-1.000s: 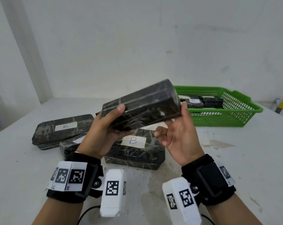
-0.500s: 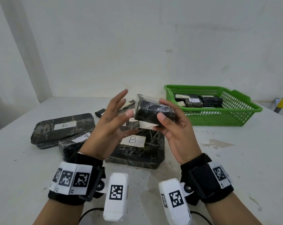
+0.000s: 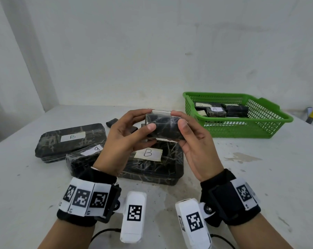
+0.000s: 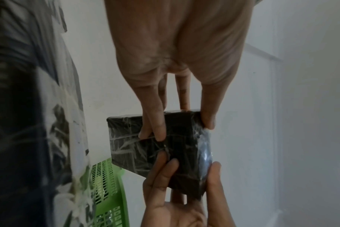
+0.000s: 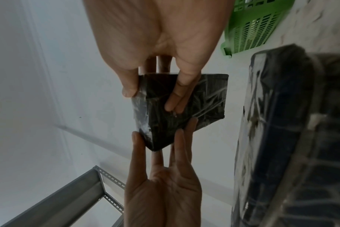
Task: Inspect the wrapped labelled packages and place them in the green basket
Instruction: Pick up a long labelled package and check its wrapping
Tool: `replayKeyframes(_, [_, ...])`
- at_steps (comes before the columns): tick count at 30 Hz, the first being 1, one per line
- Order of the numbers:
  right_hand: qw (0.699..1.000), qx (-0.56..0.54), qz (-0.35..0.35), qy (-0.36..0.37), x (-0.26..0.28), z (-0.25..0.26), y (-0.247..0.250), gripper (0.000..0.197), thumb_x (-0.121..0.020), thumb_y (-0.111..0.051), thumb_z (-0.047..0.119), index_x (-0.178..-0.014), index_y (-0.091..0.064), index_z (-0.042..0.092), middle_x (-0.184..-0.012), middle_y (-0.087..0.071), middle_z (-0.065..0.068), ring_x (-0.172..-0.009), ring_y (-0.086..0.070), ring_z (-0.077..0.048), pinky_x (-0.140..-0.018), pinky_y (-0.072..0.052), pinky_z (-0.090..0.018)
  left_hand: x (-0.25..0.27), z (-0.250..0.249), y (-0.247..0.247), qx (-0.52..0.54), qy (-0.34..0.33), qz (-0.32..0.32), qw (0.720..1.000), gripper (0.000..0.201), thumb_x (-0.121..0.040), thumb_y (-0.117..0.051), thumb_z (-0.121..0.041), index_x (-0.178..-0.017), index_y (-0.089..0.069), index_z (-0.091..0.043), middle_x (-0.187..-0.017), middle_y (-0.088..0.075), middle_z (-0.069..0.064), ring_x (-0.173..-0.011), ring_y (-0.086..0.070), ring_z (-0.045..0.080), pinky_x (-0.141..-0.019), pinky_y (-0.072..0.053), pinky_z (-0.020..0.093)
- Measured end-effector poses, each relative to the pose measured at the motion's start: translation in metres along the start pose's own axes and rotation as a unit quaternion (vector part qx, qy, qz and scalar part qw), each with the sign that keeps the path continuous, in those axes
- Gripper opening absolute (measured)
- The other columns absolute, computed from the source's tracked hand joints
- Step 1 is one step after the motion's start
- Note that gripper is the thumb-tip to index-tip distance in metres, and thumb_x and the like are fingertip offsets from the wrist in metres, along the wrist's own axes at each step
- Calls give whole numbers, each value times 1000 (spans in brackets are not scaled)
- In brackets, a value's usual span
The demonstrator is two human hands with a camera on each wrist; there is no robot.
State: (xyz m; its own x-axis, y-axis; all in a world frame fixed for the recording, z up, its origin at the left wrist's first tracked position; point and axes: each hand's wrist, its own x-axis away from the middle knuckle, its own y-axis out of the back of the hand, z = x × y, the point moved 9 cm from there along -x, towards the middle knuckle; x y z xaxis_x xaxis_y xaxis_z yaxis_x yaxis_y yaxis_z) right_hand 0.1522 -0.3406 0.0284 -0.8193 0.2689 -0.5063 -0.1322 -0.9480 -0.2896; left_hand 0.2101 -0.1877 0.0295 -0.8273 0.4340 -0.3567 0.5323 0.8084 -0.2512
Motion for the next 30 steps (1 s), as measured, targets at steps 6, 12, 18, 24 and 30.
replayKeyframes(6, [999,30,-10,11,0,0,3,49,-83,-68,54,-115,-70,17,-129,-63,-14,-125,-57,-29,-101,-50,-48,0,1,1,4,5,-8,1000,39,-79,-78,-13,-116,-66,-13,-123,-66,12,-98,-72,26,-74,-60,30])
replayKeyframes(12, [997,70,7,21,0,-1,0,50,-82,-68,57,-113,-71,18,-129,-63,-11,-130,-53,-29,-107,-42,-58,1,-1,5,-3,4,-31,999,30,-73,-71,-21,-101,-66,-10,-117,-67,15,-89,-73,22,-64,-59,26])
replayKeyframes(18, [993,109,-9,34,2,3,2,34,-83,-73,36,-106,-70,11,-117,-67,-2,-117,-61,-13,-95,-53,-37,1,4,1,-11,16,-11,1000,34,-74,-80,-14,-104,-66,-10,-122,-65,13,-89,-74,25,-66,-60,28])
replayKeyframes(24, [992,116,-15,36,3,6,3,29,-83,-68,29,-104,-69,10,-115,-66,-4,-114,-62,-9,-93,-54,-33,3,1,-4,7,4,-2,1000,38,-68,-73,-9,-105,-65,-8,-117,-66,10,-84,-74,20,-65,-59,27])
replayKeyframes(30, [993,108,28,37,3,6,-4,34,-85,-71,24,-116,-64,11,-128,-60,-2,-121,-59,-14,-96,-53,-34,0,2,2,16,9,-11,1000,36,-74,-76,-9,-108,-67,-12,-118,-69,8,-93,-73,24,-70,-60,29])
